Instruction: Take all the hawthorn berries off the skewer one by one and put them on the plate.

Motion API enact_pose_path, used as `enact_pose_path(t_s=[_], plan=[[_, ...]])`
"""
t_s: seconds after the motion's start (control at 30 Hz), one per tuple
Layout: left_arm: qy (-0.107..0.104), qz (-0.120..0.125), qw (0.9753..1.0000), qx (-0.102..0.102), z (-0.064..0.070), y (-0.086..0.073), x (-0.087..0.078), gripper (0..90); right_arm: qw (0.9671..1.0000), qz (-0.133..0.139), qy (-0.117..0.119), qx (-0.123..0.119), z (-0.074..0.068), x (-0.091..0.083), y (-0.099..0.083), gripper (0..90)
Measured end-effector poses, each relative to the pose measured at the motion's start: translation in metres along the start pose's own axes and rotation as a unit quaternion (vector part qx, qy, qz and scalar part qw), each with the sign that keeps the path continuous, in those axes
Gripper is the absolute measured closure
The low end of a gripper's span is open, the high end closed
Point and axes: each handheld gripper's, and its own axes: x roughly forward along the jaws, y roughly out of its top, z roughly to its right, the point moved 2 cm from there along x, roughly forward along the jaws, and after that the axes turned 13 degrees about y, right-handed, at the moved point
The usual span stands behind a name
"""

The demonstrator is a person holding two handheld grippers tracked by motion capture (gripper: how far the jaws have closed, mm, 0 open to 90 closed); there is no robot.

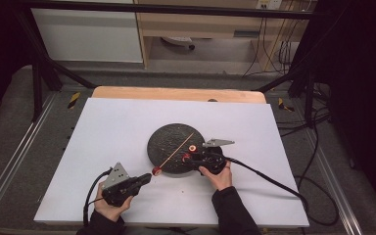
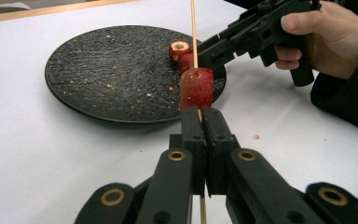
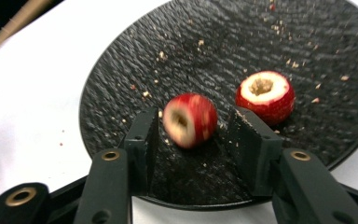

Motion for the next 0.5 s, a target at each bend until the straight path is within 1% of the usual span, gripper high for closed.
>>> enact_pose_path(t_s=[0.1,0.17,0.3,0.4,0.5], plan=[[0.000,-0.001,1.0000,0.001,0.000,0.000,0.000,88.6,0.9999,0.007,0.003,-0.008,-0.004,-0.007,0.003,49.8],[0.000,-0.001,1.0000,0.000,0.001,0.000,0.000,88.6,0.9998,0.008,-0.002,-0.016,-0.008,-0.013,0.006,45.8],[-0.001,-0.001,1.0000,0.001,0.002,0.000,0.000,88.6,0.9995,0.021,0.002,-0.022,-0.014,-0.027,0.006,32.9],[-0.001,-0.003,1.0000,0.004,0.003,0.000,0.001,88.5,0.9994,0.025,0.006,-0.022,-0.018,-0.036,0.004,22.8],[-0.002,-0.004,1.0000,0.005,0.005,0.000,0.003,88.6,0.9995,0.024,0.012,-0.017,-0.020,-0.041,0.000,14.2]])
